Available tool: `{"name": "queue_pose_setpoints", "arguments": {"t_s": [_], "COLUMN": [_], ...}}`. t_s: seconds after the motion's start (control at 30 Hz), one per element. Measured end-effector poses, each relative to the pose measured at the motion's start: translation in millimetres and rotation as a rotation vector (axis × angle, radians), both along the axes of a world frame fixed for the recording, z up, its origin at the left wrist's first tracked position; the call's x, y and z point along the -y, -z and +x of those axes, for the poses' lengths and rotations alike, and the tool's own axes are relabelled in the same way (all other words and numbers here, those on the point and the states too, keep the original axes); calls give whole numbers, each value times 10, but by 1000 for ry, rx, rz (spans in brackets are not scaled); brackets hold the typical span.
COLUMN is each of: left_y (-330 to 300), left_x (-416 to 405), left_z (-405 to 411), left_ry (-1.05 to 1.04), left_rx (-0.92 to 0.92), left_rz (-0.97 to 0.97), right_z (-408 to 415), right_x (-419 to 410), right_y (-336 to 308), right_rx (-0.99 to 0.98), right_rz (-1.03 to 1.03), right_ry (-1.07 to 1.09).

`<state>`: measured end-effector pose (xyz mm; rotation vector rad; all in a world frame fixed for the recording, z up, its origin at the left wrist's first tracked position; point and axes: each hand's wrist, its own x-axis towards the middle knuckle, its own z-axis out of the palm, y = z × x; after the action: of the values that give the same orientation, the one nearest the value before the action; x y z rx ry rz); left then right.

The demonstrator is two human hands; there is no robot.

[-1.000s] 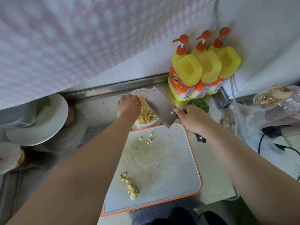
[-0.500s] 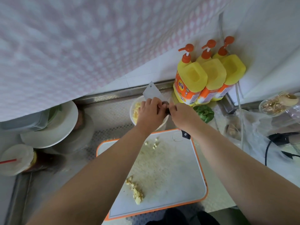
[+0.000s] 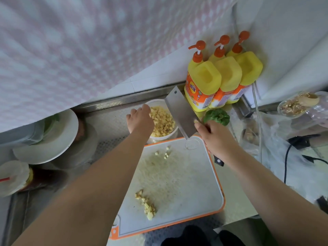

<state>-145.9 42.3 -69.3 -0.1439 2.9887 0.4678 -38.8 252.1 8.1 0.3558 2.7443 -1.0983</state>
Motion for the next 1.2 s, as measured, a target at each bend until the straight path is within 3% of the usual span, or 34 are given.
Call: {"name": "queue_pose_setpoints", "arguments": {"t_s": [0.1, 0.2, 0.3, 0.43, 0.73, 0.93, 1.2], "left_y": [10, 24, 87, 326, 912, 995, 866], "left_x": [-18, 10, 101, 364, 790, 687, 798], "left_z": [43, 182, 442, 877, 1758, 2111, 2565], "left_ry": [101, 137, 65, 37, -95, -61, -86], "left_rx": [-50, -140, -304, -476, -4, -20, -18], "left_rz": [18, 34, 138, 216, 181, 159, 412], "right_z": [287, 640, 979, 1229, 1072, 1240, 1440], "right_x": [-142, -249, -408, -530, -93, 219, 79], "right_y": [197, 446, 767, 1123, 1338, 1359, 1304], "right_rx": [-1, -171, -394, -418, -378, -400, -329], "right_rz": [119, 237, 296, 377, 546, 411, 291], "right_ry": [9, -38, -167, -373, -358, -600, -785]}}
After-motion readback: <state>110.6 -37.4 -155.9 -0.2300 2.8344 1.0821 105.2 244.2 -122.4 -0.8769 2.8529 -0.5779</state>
